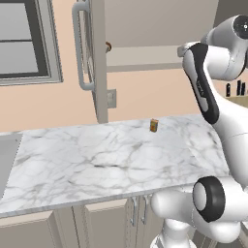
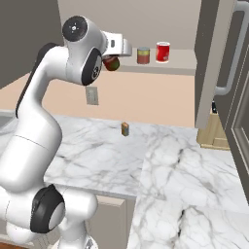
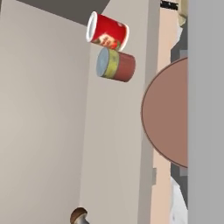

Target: Pick the cans from the counter and place them in their designated side in the cabinet.

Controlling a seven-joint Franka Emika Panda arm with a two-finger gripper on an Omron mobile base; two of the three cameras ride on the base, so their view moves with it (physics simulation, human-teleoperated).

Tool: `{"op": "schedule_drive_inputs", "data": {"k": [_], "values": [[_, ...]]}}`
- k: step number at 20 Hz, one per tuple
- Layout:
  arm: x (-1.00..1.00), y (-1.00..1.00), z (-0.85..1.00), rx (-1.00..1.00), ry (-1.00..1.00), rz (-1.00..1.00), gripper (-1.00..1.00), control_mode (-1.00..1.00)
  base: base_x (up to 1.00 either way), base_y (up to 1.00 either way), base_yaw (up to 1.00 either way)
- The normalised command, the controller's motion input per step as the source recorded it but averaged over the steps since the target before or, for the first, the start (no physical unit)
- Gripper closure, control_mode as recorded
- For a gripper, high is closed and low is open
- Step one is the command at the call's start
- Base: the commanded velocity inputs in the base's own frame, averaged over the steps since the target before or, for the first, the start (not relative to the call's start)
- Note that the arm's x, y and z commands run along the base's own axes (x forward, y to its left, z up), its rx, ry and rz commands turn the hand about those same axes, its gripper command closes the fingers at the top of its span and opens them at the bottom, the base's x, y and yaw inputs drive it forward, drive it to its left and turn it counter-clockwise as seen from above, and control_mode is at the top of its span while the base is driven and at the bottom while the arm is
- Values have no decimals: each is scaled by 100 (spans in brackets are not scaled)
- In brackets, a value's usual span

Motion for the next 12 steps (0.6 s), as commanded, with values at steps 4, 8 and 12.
{"op": "schedule_drive_inputs", "data": {"k": [4,8,12], "values": [[19,-7,1,0,0,0,100,-100,0,0,0],[16,-3,1,0,0,0,100,-100,0,0,0],[16,-1,2,0,0,0,100,-100,0,0,0]]}}
